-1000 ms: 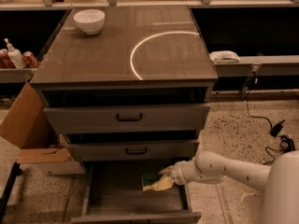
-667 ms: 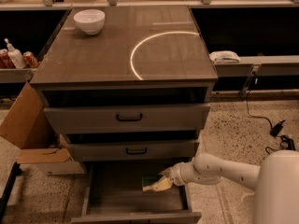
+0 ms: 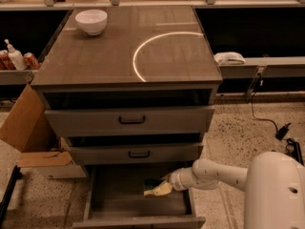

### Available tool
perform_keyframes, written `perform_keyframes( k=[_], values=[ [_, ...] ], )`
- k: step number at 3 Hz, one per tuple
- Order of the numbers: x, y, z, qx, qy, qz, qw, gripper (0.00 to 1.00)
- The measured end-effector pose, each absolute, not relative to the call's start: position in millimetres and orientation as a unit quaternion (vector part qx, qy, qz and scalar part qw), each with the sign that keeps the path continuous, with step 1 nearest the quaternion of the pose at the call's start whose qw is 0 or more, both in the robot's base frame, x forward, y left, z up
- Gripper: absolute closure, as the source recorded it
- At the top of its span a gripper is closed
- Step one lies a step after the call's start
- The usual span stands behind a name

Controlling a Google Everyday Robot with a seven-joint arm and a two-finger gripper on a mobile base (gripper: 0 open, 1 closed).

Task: Place sponge into bottom drawer

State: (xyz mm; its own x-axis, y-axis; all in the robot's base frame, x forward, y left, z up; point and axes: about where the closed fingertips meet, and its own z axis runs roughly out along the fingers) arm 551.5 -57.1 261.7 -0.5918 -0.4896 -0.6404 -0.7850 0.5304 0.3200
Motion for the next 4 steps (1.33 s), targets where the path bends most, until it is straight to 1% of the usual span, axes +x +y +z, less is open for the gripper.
perform_keyframes(
  k=[3, 4],
  values=[
    [552.4, -57.5, 217.5, -0.356, 0.861, 0.295, 0.211, 0.14],
    [545.7, -72.5, 217.7, -0.348, 0.87, 0.285, 0.203, 0.0]
  ],
)
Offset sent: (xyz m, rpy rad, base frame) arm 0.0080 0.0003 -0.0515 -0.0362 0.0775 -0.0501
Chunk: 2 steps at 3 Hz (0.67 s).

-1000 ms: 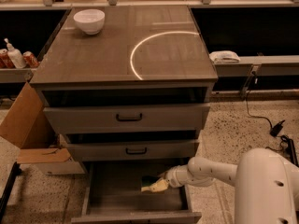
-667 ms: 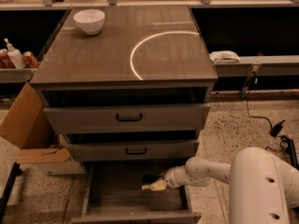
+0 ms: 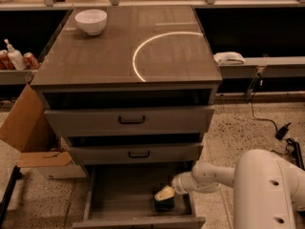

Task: Place sponge into bottom drawer

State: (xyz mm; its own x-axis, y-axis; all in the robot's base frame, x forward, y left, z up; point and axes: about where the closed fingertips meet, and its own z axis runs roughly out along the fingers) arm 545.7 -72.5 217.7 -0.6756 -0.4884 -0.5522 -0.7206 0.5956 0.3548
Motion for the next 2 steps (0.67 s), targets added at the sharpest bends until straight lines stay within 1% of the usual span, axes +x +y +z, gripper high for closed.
perform_keyframes(
  k=[2],
  values=[
    [517.2, -145.9, 256.9, -0.291, 0.885, 0.266, 0.247, 0.0]
  ],
)
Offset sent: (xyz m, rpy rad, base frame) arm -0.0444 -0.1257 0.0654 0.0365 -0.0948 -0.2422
